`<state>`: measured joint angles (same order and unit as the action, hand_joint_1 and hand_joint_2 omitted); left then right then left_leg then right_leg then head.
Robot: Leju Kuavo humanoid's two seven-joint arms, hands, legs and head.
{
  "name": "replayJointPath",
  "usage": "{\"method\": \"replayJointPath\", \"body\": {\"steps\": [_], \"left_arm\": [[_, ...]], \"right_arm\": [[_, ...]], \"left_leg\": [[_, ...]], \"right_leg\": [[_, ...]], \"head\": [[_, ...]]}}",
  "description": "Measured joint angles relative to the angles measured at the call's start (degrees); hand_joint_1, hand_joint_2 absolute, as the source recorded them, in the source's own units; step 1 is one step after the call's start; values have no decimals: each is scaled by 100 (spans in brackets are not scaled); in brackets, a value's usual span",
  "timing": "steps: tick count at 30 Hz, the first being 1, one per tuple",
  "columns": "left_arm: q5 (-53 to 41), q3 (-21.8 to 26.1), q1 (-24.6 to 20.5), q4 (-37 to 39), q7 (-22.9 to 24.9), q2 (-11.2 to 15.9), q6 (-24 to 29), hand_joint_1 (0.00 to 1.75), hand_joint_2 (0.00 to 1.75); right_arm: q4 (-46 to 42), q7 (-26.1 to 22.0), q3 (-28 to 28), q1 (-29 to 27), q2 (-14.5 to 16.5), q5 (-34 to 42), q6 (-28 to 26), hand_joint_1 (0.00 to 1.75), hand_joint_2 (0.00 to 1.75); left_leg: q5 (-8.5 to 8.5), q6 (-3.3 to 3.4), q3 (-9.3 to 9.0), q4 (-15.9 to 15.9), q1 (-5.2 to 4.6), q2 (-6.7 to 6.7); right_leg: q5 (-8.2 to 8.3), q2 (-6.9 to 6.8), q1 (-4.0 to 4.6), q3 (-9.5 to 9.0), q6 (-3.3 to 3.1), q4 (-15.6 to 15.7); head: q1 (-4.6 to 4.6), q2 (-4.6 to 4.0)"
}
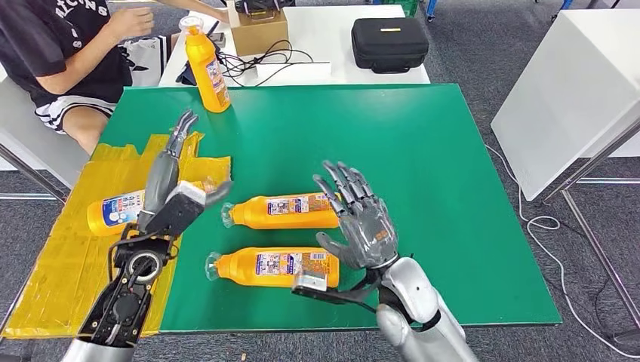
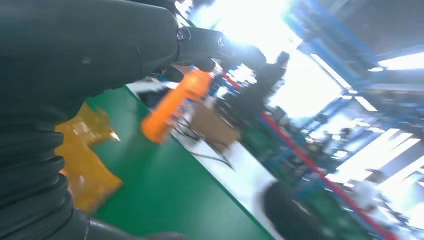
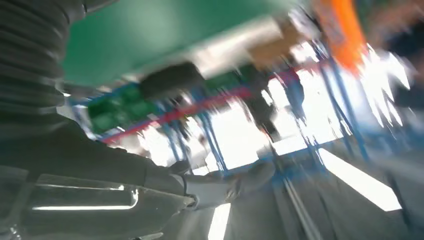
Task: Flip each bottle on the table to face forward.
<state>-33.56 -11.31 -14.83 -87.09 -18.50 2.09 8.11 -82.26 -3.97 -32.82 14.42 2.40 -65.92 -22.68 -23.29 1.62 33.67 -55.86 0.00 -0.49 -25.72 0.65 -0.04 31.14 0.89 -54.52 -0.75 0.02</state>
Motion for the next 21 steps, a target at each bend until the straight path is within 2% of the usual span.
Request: {"method": "replayJointPath", "body": {"steps": [3, 7, 12, 21], "left_arm": [[250, -209, 400, -317, -317, -47, 5, 0, 175], [483, -532, 841, -624, -652, -171, -6, 0, 175], [551, -719, 1160, -894, -771, -277, 23, 0, 175], [708, -749, 1332, -987, -866, -355, -64, 0, 175]], "right_arm": [[583, 306, 84, 354, -7, -247, 565, 0, 175], [1519, 385, 151, 832, 136, -295, 977, 0, 175], [2317, 395, 224, 1187, 400, -295, 1064, 0, 175], [3253, 287, 238, 1562, 865, -299, 1005, 0, 175]], "left_leg": [[2, 0, -1, 0, 0, -2], [5, -1, -3, -1, 0, -1], [4, -2, -1, -1, 2, -3], [4, -3, -2, 0, 7, -1]], "right_leg": [[2, -1, 0, -2, 0, 0], [3, -1, 2, -3, 1, -2], [2, -1, 5, 0, 1, -2], [2, -1, 9, 0, 0, -2]], "head": [[-1, 0], [-1, 0], [-2, 0], [-1, 0]]}}
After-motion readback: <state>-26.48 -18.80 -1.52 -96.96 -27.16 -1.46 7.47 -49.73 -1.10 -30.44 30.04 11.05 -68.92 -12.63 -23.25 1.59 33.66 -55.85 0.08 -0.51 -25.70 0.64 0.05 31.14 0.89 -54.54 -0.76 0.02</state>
